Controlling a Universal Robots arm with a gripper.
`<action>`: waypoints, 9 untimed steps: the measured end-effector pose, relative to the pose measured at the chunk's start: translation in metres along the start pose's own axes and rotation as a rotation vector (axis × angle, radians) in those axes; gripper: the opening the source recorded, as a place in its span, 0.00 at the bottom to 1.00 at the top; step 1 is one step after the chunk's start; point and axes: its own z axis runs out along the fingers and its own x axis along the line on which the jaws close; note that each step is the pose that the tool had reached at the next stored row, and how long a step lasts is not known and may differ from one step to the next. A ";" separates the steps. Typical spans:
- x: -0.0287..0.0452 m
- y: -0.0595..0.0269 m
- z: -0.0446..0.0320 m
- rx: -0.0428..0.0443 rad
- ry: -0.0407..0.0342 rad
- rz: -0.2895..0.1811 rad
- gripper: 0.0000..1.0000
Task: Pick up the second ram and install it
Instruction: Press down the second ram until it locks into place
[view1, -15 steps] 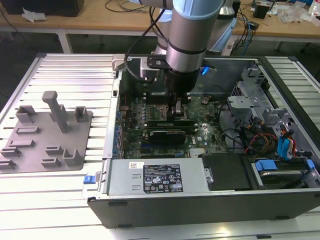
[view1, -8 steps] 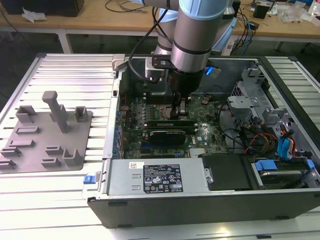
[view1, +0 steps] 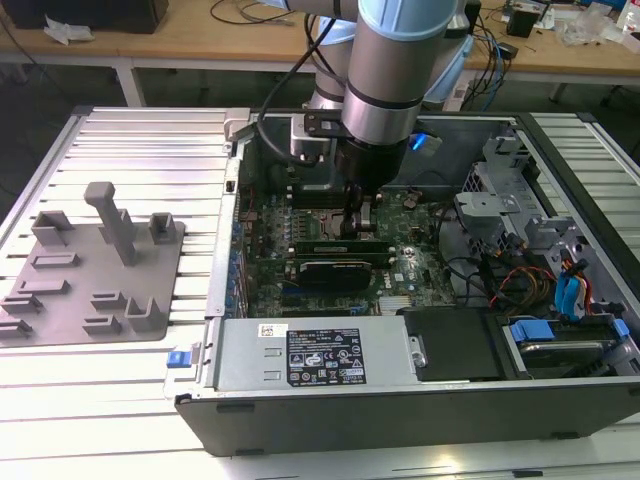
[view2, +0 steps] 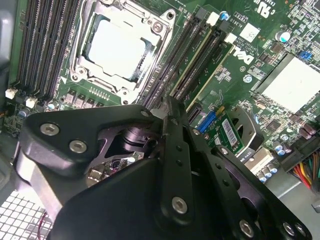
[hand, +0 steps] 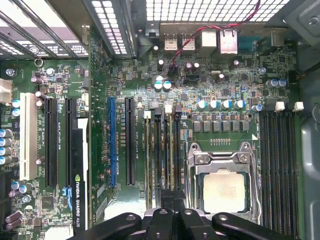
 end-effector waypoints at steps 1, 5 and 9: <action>0.0000 0.0000 0.0000 0.0000 0.0000 0.000 0.08; 0.0000 -0.0002 0.0000 0.0000 0.0000 0.000 0.08; -0.0001 -0.0062 -0.0003 0.0000 0.0000 0.000 0.08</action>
